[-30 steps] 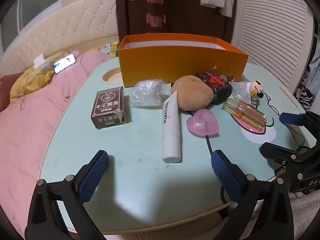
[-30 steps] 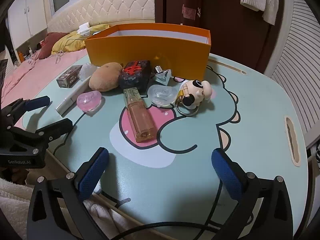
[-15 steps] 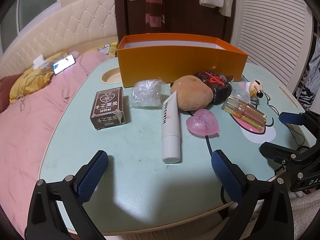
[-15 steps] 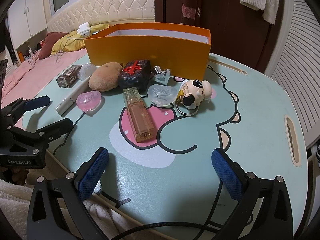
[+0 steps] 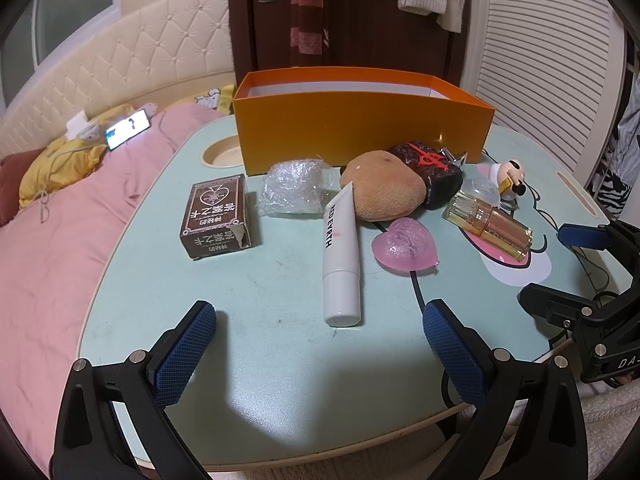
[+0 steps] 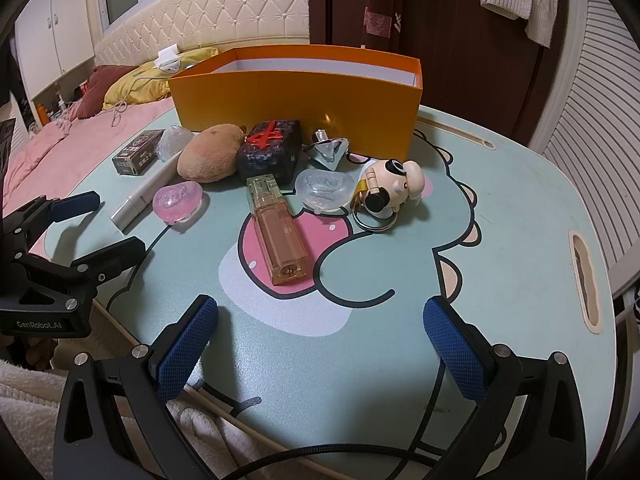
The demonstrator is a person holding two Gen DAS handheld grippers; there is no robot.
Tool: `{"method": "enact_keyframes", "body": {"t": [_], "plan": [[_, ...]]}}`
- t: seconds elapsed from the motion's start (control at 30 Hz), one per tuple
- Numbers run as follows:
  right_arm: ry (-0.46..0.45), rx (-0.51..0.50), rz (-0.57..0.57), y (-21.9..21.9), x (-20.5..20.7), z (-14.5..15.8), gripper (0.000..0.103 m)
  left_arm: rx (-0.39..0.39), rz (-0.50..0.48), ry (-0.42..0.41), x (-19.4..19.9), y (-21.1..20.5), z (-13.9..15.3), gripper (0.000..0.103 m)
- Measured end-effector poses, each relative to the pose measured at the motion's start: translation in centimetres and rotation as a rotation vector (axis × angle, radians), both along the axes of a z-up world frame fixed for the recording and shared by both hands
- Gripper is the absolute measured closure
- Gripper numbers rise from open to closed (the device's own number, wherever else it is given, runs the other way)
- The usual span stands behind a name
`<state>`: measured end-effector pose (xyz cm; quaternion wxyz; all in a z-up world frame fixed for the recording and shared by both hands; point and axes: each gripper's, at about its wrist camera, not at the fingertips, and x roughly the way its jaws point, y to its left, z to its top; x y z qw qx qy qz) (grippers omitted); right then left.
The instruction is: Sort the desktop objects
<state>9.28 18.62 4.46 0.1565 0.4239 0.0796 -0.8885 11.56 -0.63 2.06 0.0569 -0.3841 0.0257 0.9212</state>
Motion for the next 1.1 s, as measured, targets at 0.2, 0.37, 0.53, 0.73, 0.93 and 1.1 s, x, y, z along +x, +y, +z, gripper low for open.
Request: {"method": "enact_keyframes", "body": {"t": [0.2, 0.37, 0.53, 0.73, 0.93, 1.1], "plan": [[-0.002, -0.001, -0.002, 0.0, -0.1, 0.0, 0.000, 0.000, 0.000, 0.001, -0.1, 0.2, 0.0, 0.000], [-0.002, -0.001, -0.004, -0.1, 0.0, 0.0, 0.000, 0.000, -0.005, 0.004, -0.2, 0.3, 0.0, 0.000], [-0.002, -0.001, -0.003, -0.1, 0.0, 0.0, 0.000, -0.002, -0.004, 0.002, -0.2, 0.3, 0.0, 0.000], [0.000, -0.002, -0.007, -0.4, 0.4, 0.0, 0.000, -0.001, -0.012, -0.003, -0.2, -0.3, 0.2, 0.000], [0.005, -0.004, -0.003, -0.3, 0.4, 0.0, 0.000, 0.040, 0.028, 0.062, -0.4, -2.5, 2.1, 0.001], [0.007, -0.006, 0.000, -0.3, 0.4, 0.1, 0.000, 0.059, 0.113, 0.150, -1.8, -6.1, 4.6, 0.007]]}}
